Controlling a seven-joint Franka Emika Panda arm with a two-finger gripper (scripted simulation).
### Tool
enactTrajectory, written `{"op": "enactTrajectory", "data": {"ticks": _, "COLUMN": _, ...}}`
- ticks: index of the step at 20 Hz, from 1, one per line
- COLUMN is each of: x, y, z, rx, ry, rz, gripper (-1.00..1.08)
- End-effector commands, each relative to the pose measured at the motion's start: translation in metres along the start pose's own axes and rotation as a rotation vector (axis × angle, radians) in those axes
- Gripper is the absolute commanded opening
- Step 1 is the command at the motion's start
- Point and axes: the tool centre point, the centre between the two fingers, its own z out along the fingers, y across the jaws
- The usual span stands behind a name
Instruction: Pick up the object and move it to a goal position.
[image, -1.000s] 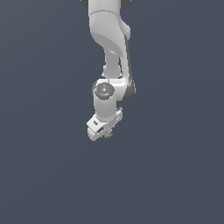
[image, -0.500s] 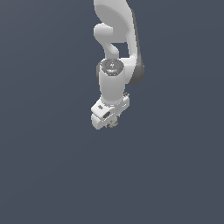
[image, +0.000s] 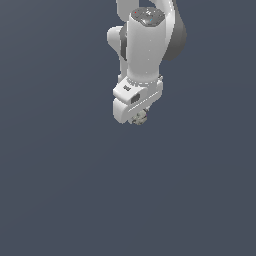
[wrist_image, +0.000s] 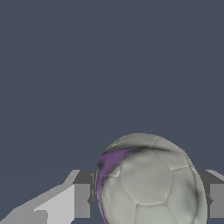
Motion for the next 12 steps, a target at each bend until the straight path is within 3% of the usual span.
{"op": "enactTrajectory", "data": {"ticks": 1, "x": 0.002, "y": -0.011, "z": -0.03, "rx": 0.0, "ry": 0.001, "rz": 0.0, "gripper": -1.0}}
{"op": "enactTrajectory", "data": {"ticks": 12, "x": 0.015, "y": -0.052, "z": -0.146, "rx": 0.0, "ry": 0.001, "rz": 0.0, "gripper": -1.0}}
